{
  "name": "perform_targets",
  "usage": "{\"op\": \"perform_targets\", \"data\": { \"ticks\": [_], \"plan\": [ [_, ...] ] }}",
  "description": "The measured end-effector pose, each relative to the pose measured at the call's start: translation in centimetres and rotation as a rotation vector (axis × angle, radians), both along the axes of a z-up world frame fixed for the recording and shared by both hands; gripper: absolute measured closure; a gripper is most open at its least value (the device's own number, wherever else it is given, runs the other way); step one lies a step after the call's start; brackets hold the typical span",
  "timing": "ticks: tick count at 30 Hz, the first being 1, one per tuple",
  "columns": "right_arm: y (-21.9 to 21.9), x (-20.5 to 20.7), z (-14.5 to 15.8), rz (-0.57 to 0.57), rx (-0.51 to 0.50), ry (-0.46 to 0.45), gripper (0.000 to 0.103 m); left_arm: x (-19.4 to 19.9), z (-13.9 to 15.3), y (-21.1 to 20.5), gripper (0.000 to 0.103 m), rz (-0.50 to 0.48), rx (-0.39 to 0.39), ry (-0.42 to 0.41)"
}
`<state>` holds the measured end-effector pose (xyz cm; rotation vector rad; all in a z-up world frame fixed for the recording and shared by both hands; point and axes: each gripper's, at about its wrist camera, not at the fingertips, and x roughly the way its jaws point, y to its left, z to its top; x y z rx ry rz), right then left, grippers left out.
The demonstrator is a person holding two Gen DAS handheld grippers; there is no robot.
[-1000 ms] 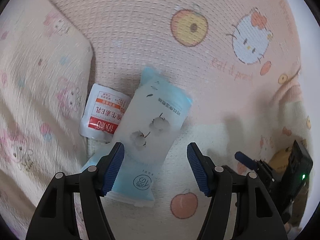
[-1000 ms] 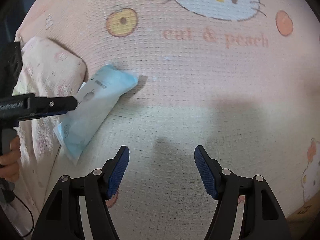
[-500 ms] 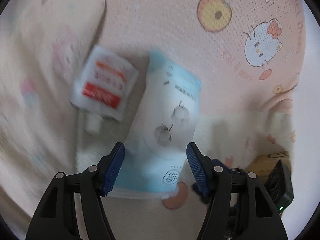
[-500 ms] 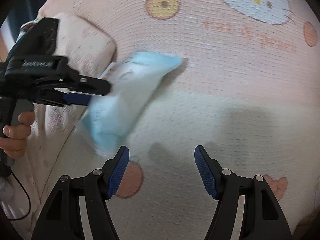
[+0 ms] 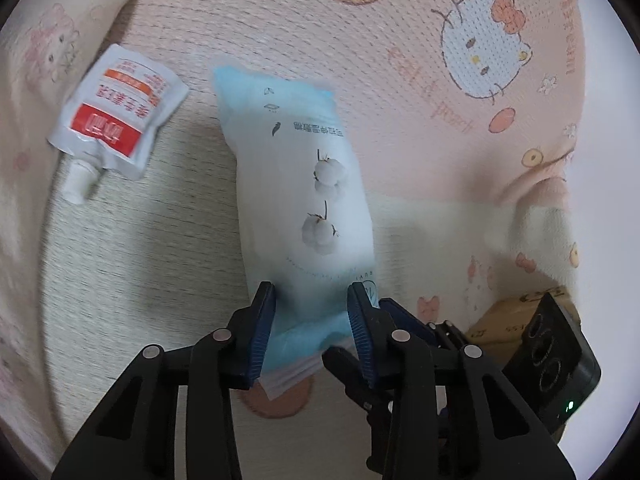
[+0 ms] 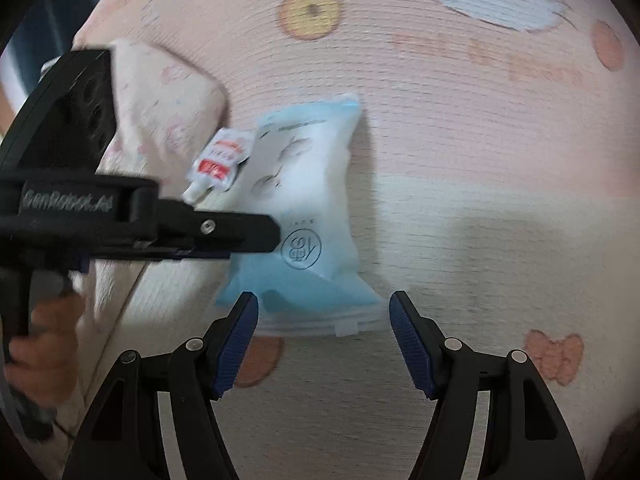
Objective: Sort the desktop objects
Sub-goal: 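Move both open tools to the blue-and-white tissue pack on the sheet, then close both tools on opposite ends of the blue-and-white tissue pack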
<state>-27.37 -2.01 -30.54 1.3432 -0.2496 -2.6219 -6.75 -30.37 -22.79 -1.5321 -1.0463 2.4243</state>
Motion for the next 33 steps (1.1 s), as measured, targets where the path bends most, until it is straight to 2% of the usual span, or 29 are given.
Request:
{"op": "perform_targets", "data": {
  "ticks": [3,7,11,15,19,21,25,30,33],
  "plan": [
    [1.2,-0.2,-0.1,-0.039,-0.012,-0.004,0.037,-0.3,-0.2,1.2,0.062,0.015,0.006,0.009],
    [2.2,0.2,-0.3,-0.04,-0.023,-0.027,0.035,-0.4,-0.3,1.9,0.062,0.038,0.052,0.02],
    [3.4,1.8,-0.4,-0.078,-0.059,-0.058,0.037,-0.9,-0.4,3.3,0.062,0.014,0.082,0.026],
    [4.2,3.8,0.0,-0.116,-0.03,-0.05,0.04,-0.4,-0.6,5.3,0.062,-0.037,0.068,0.028],
    [4.7,5.6,0.3,-0.143,-0.02,-0.092,0.041,0.5,-0.6,7.5,0.062,-0.06,0.054,0.031],
    [4.7,6.6,0.5,-0.141,-0.018,-0.105,0.041,1.2,-0.1,8.7,0.062,-0.076,0.021,0.042],
    [4.4,9.0,1.3,-0.124,0.034,-0.106,0.041,2.3,0.9,10.8,0.062,-0.105,0.007,0.074],
    [4.8,10.2,0.7,-0.155,0.023,-0.144,0.04,3.4,1.0,13.3,0.062,-0.168,-0.008,0.063],
    [5.7,11.3,1.2,-0.179,0.058,-0.134,0.04,3.7,0.9,14.5,0.062,-0.205,-0.004,0.043]
  ]
}}
